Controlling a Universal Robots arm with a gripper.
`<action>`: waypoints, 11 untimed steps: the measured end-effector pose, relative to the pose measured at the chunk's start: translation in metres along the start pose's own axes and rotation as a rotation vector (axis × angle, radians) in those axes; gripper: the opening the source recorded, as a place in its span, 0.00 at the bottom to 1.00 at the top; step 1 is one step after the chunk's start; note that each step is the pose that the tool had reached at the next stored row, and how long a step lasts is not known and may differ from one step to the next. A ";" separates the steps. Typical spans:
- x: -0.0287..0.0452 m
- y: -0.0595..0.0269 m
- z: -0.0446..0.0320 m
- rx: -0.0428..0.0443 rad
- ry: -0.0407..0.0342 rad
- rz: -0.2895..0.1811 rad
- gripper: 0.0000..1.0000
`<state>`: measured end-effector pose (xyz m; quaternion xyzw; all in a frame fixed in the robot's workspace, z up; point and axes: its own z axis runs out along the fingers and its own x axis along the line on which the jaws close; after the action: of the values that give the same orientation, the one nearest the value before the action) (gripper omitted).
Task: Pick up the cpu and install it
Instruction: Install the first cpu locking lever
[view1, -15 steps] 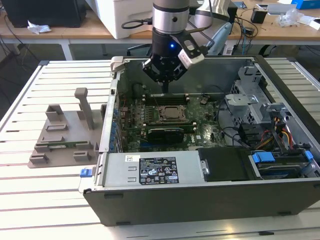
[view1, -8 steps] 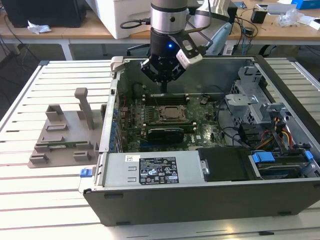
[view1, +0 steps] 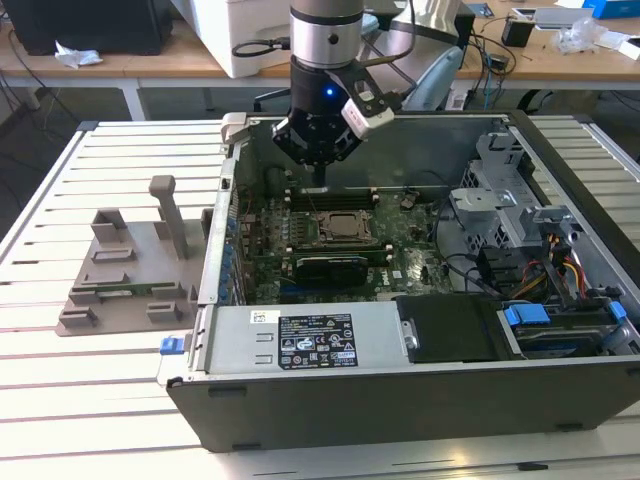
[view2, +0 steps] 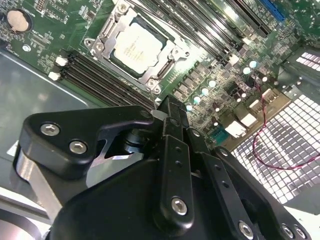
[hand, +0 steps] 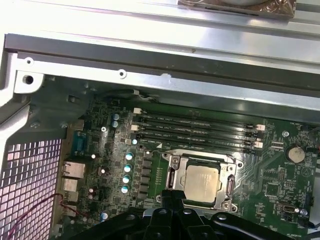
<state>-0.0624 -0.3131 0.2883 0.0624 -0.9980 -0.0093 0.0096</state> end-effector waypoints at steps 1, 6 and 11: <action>0.0010 0.0001 0.0001 0.0000 0.0000 0.000 0.11; 0.0068 0.0012 0.0005 0.0000 0.0000 0.000 0.11; 0.0110 0.0021 0.0009 0.0000 0.0000 0.000 0.11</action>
<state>-0.0736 -0.3124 0.2876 0.0624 -0.9980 -0.0093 0.0096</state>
